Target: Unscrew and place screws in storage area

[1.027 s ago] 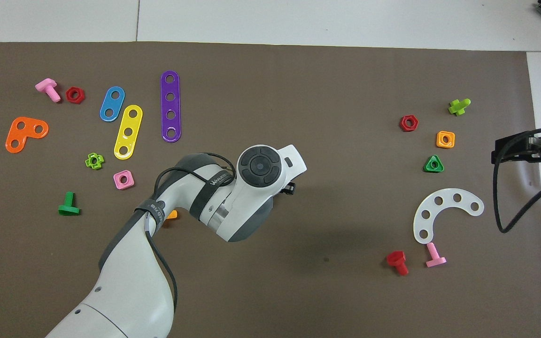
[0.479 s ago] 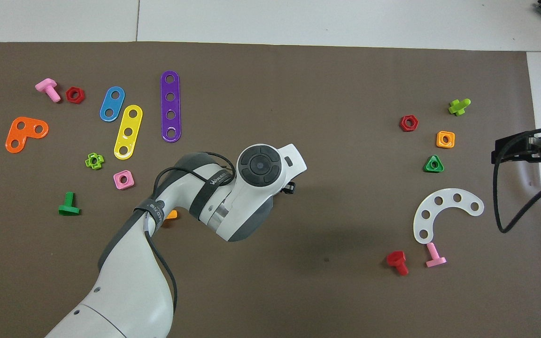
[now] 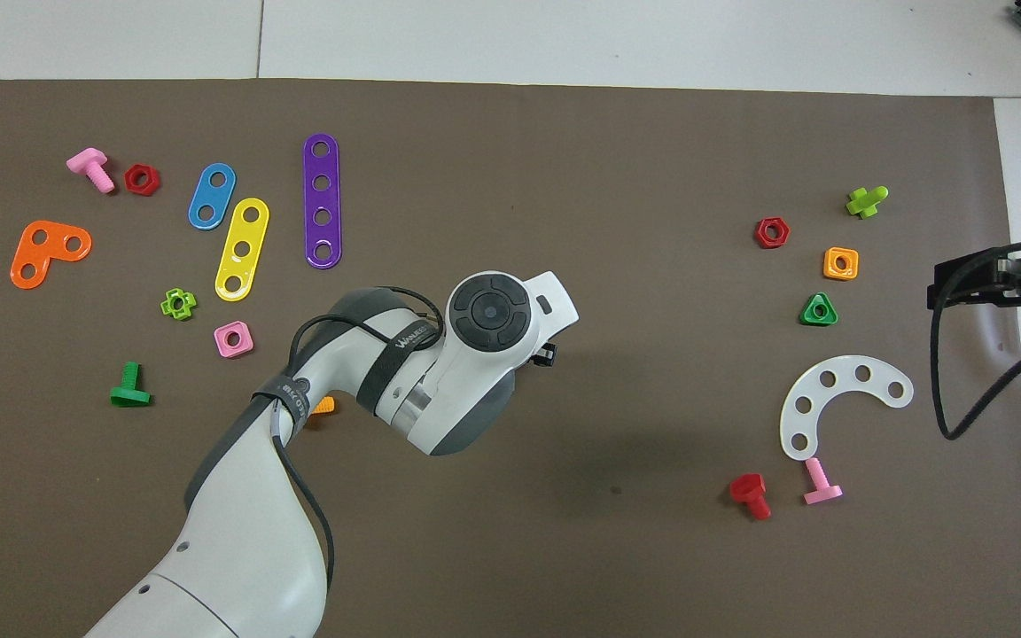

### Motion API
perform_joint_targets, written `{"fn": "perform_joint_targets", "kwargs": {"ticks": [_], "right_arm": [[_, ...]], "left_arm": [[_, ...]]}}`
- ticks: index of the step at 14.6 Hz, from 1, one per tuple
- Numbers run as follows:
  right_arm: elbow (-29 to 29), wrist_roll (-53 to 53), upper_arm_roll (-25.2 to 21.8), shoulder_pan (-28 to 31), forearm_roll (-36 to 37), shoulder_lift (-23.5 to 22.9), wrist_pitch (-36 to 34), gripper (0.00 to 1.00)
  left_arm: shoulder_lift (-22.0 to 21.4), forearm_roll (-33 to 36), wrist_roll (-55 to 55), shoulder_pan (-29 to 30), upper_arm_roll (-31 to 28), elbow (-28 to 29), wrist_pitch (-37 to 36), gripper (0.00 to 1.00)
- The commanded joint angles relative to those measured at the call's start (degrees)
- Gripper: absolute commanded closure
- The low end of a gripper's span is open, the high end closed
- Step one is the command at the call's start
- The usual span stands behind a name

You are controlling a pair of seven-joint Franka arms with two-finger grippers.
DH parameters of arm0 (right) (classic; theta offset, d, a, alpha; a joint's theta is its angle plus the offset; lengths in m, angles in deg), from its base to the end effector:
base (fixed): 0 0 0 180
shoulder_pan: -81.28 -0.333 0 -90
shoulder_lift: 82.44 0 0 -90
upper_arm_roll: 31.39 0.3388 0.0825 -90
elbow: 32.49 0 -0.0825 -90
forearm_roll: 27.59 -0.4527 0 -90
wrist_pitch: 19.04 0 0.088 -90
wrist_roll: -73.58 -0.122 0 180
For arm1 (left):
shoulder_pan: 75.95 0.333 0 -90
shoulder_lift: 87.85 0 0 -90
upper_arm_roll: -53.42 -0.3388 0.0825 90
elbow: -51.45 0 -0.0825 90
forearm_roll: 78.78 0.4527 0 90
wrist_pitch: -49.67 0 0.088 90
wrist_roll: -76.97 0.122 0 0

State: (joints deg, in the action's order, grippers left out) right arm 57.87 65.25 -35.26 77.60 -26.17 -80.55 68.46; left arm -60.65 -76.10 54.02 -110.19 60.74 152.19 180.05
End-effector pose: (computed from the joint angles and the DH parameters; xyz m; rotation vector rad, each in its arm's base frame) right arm 0.6075 -0.0058 0.6454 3.1091 -0.2329 -0.0239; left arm 0.5511 -0.4778 0.2677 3.0536 -0.5225 0.0436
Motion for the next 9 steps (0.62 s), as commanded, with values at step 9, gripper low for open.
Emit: {"fn": "perform_joint_targets", "kwargs": {"ticks": [9], "right_arm": [[1.0, 0.9, 0.3, 0.3, -0.1, 1.1, -0.1, 0.0]], "left_arm": [[-0.8, 0.9, 0.7, -0.1, -0.7, 0.3, -1.2, 0.45]]}}
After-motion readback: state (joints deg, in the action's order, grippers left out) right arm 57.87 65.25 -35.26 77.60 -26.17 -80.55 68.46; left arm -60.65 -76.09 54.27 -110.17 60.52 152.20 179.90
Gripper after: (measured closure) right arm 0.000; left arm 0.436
